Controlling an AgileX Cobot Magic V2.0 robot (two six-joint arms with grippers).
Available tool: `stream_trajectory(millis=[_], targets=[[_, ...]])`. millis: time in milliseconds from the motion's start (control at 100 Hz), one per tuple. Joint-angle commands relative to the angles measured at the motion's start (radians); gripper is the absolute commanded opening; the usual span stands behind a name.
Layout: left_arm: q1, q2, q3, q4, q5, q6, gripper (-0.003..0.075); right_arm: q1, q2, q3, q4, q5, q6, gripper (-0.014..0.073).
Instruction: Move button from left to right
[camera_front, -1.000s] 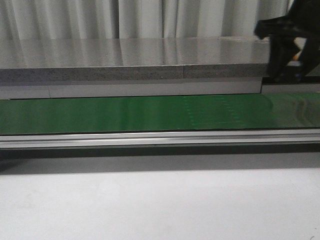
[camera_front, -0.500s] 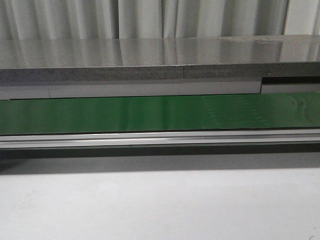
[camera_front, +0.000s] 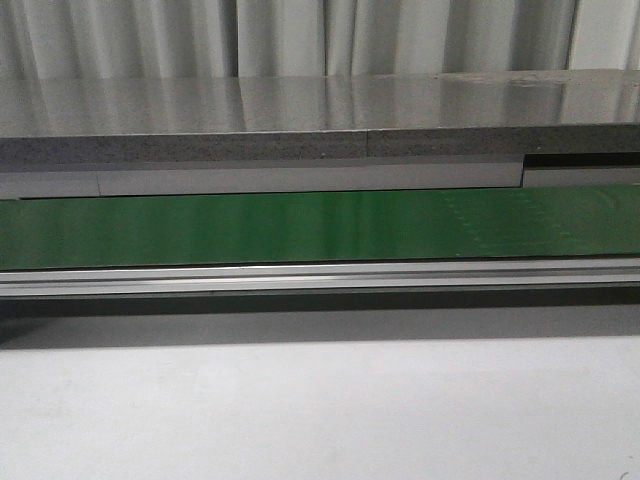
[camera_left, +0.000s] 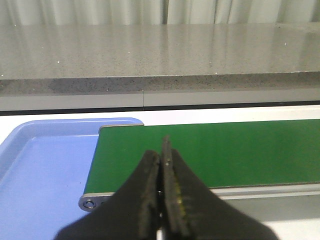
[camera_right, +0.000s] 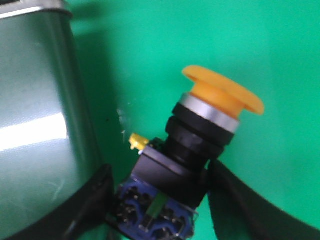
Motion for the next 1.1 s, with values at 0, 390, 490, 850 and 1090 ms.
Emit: stream_trajectory(millis=[0,390,490,850,1090], targets=[[-0.006,0.007,-0.03,-0.01,-0.081,0.001,-0.0021,-0.006,-0.033,-0.03,-0.031,-0.048,-0.007,0.0252],[-0.006,0.007,-0.03,-0.01,-0.081,0.001,-0.0021,-0.006,0.002,-0.03,-0.052,-0.063,-0.007,0.0261],[-0.006,0.007,-0.03,-0.01,-0.081,0.001,-0.0021,-0.008,0.002,-0.03,-0.055,-0.068,-0.007,0.0314],[-0.006,0.007,-0.03,-0.01,-0.081,0.001,-0.0021,-0.018,0.002,-0.03,-0.078,-0.065,-0.006,0.0552],[-0.006,0.007,-0.03,-0.01,-0.081,0.001,-0.0021,-0.018,-0.02,-0.054,-0.077,-0.048,0.025,0.0552]])
